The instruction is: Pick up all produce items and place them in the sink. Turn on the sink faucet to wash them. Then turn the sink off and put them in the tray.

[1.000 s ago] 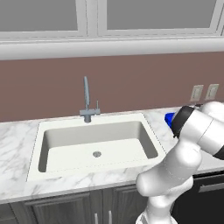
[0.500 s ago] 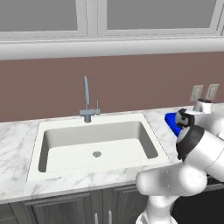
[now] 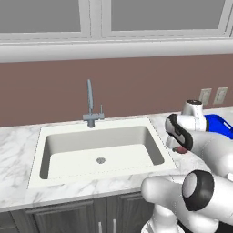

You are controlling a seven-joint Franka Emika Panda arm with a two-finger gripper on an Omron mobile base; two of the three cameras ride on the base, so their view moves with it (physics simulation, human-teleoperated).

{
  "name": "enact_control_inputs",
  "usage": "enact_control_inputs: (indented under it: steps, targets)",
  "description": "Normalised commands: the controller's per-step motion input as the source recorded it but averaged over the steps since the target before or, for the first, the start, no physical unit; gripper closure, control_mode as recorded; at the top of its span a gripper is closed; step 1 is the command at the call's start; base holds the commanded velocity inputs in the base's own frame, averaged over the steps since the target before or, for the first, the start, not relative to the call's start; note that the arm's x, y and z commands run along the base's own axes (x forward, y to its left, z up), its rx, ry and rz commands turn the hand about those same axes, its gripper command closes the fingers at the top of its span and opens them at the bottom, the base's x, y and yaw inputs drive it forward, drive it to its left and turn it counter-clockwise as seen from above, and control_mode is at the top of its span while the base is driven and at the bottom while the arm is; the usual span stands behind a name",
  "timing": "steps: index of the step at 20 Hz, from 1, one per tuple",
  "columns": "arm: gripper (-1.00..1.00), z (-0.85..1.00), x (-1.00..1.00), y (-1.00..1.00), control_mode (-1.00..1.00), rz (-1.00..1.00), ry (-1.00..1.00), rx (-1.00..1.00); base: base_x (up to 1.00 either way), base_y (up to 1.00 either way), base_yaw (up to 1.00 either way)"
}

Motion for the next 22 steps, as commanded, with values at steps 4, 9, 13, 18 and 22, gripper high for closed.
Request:
enact_control_inputs:
  steps: [4, 9, 13, 18, 22]
  targets:
    - [1.0, 0.13, 0.24, 0.82, -1.0, 0.0, 0.0, 0.0, 0.0, 0.0, 0.0]
    - [1.0, 0.03, 0.31, 0.85, -1.0, 0.0, 0.0, 0.0, 0.0, 0.0, 0.0]
    - [1.0, -0.03, 0.31, 0.66, -1.0, 0.02, 0.0, 0.01, 0.0, 0.0, 0.0]
    - [1.0, -0.05, 0.17, 0.04, -1.0, 0.0, 0.01, 0.04, 0.0, 0.0, 0.0]
    - [1.0, -0.28, 0.33, 0.09, -1.0, 0.0, 0.0, 0.02, 0.0, 0.0, 0.0]
